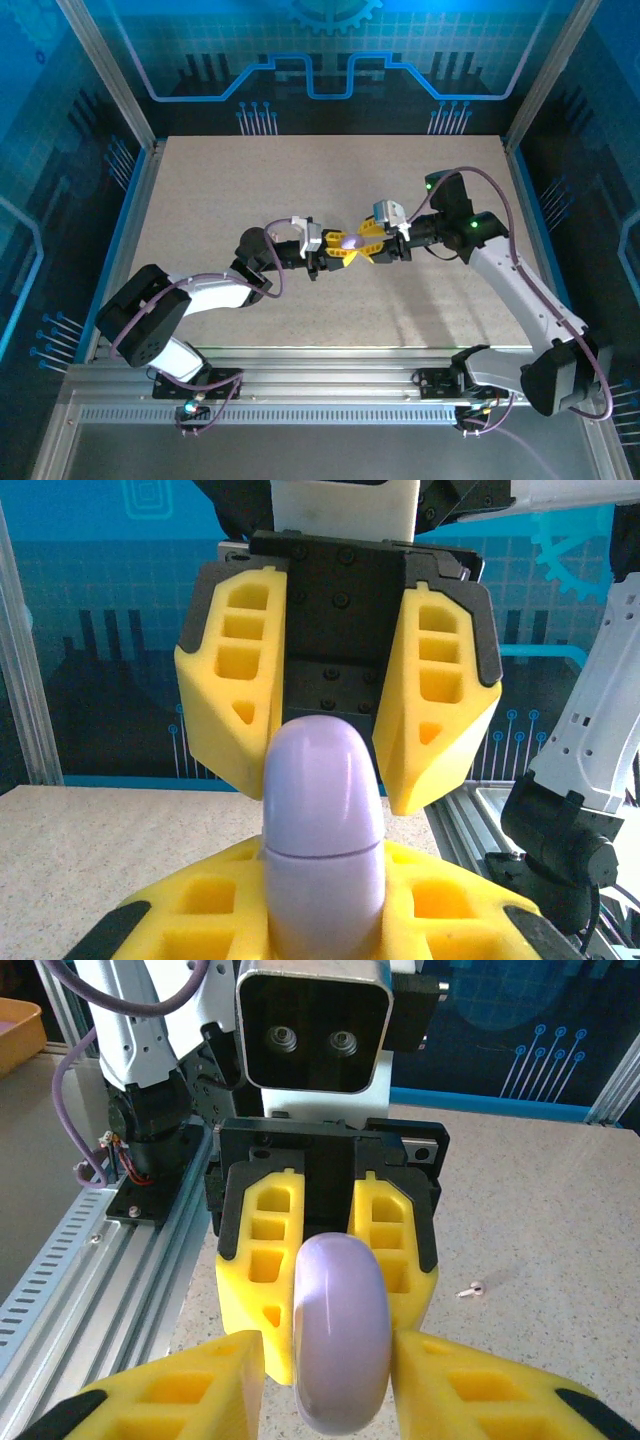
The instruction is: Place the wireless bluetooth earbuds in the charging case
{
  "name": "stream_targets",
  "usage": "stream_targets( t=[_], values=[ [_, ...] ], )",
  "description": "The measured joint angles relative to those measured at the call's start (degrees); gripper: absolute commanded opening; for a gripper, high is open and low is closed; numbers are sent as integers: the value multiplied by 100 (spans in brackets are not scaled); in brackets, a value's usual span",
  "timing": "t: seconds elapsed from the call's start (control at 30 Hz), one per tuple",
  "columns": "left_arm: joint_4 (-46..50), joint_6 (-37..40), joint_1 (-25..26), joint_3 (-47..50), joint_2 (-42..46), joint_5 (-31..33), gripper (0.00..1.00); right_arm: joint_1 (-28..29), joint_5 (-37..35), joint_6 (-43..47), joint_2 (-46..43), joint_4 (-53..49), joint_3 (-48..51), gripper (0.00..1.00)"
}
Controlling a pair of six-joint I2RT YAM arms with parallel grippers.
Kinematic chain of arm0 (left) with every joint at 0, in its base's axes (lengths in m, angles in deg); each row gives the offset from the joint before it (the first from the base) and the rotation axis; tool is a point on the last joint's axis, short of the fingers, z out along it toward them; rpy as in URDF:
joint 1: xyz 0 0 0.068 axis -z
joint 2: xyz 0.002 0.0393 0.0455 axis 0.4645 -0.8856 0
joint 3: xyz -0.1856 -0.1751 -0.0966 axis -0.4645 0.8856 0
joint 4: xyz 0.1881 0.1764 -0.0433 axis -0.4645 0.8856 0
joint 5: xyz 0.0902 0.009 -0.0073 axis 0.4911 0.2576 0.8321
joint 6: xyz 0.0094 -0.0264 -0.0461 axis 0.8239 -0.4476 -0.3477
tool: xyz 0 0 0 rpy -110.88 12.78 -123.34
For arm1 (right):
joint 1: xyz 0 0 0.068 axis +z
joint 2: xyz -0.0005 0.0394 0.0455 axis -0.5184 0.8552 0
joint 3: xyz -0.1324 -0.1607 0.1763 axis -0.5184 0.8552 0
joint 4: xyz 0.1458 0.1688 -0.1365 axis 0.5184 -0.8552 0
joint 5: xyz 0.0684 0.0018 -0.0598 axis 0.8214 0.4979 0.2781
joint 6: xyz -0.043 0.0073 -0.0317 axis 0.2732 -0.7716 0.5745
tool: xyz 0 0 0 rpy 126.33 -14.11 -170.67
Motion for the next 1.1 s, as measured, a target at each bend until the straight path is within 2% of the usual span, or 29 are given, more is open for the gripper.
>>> stream_targets(
  t=[0.13, 0.27, 0.33, 0.43, 0.57, 0.73, 0.93, 1.1],
  values=[
    [0, 2, 0, 0, 0, -7, 10, 0, 0, 33, 44, -7, -2, 30],
    [2, 4, 0, 15, 0, -26, 14, -11, -22, 50, 55, -4, -4, 17],
    [4, 4, 0, 35, 11, -22, 18, -17, -35, 61, 55, -24, -7, 16],
    [7, 24, 0, 39, 13, 0, 28, -22, -52, 83, 55, -26, -7, 16],
    [2, 111, -2, 79, 20, 109, 47, -114, -98, 177, 81, -96, -13, 17],
    [48, 173, -2, 245, 20, 356, 62, -424, -275, 426, 282, -479, -210, 18],
    [57, 223, -111, 293, -157, 826, 63, -778, -798, 422, 599, -664, -352, 18],
    [74, 216, -264, 295, -509, 1305, 63, -1051, -1410, 105, 1213, -715, -492, 18]
  ],
)
